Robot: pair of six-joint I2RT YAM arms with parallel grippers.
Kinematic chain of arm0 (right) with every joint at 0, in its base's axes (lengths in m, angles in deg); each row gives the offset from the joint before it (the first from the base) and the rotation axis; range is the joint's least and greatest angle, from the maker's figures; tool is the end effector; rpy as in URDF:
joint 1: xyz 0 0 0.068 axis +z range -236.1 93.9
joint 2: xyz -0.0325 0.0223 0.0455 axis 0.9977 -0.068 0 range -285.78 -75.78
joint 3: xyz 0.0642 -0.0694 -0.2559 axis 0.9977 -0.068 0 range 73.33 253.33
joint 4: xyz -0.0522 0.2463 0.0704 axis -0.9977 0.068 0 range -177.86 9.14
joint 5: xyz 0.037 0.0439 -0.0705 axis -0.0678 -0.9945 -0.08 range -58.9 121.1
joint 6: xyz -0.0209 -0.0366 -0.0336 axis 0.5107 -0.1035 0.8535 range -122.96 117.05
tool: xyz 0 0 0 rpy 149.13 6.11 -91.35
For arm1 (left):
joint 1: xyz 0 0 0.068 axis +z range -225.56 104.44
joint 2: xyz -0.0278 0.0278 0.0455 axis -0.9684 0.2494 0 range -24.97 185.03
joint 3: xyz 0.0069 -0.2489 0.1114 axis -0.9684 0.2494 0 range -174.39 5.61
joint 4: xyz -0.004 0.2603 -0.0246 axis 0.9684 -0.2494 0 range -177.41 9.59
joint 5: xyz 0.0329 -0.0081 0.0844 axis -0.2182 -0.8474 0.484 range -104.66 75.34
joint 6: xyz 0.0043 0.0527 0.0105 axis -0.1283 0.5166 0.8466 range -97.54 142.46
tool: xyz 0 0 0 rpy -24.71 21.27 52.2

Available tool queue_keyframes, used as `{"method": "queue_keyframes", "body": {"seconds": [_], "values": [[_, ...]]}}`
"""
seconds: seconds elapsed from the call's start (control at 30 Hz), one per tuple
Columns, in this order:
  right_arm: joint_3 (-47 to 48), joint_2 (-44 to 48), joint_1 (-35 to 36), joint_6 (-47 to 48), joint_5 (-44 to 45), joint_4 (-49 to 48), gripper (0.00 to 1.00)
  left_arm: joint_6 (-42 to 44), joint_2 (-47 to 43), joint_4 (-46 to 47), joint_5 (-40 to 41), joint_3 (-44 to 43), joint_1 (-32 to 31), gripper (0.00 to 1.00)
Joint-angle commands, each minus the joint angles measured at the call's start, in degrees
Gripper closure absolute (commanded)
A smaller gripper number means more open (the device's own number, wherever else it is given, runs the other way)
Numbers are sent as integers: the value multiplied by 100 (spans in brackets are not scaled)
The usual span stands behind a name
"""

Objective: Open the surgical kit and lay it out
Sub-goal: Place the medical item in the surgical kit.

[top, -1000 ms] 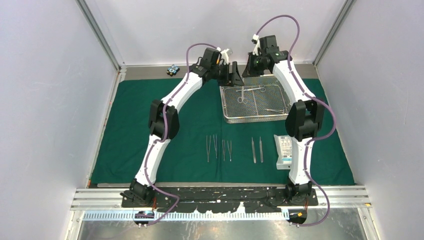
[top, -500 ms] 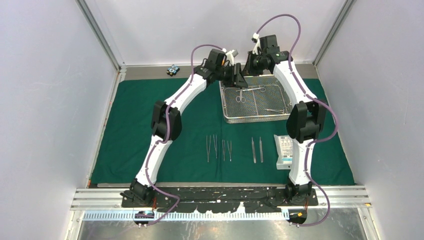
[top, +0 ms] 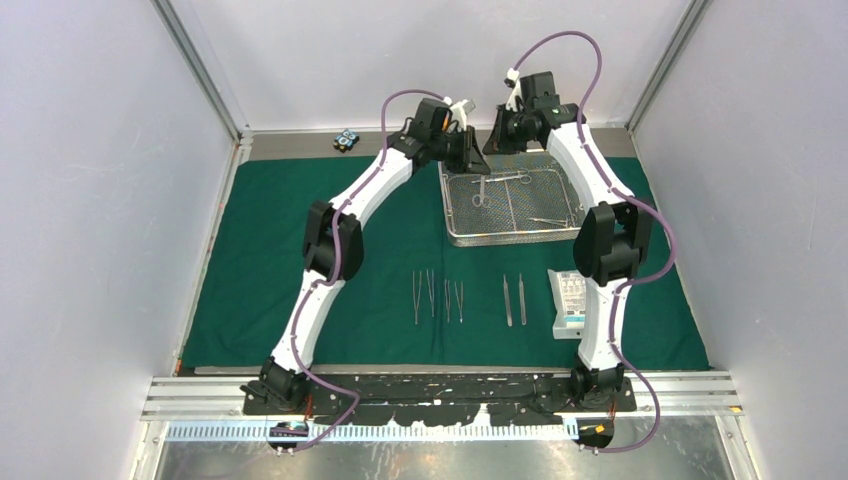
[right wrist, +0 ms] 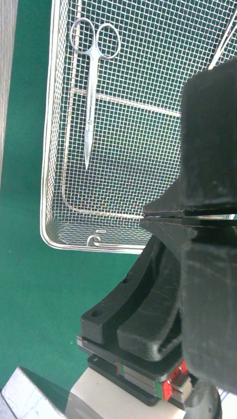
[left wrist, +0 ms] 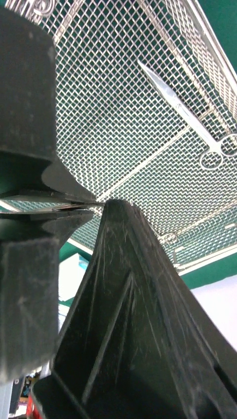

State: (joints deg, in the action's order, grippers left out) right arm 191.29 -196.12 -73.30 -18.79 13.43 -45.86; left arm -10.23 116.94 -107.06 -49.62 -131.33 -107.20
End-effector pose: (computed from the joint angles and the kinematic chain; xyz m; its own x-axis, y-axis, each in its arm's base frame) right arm 0.4635 0.1164 0.3157 -0.7715 0.0912 -0.6296 -0.2206 0.8899 0.3993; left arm 0.4702 -0.3137 0.2609 -0.8321 -0.0070 -0.5545 0.4705 0.5204 -0.7126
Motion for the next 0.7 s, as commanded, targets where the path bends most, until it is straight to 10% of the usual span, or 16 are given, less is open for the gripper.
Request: {"method": "queue_keyframes", "body": {"seconds": [0.0, 0.2, 0.37, 0.67], "values": [[-18, 445, 26, -50, -74, -226, 99, -49, 32, 275, -203, -162, 9, 96], [-88, 578, 26, 13, -300, -297, 96, -69, -187, 290, -343, 114, 50, 100], [-193, 940, 19, 164, -542, -377, 68, -103, -930, 410, -635, 849, 130, 100], [-378, 1622, -16, 668, -1129, -178, 47, 407, -3292, 334, -870, 3740, 358, 100]]}}
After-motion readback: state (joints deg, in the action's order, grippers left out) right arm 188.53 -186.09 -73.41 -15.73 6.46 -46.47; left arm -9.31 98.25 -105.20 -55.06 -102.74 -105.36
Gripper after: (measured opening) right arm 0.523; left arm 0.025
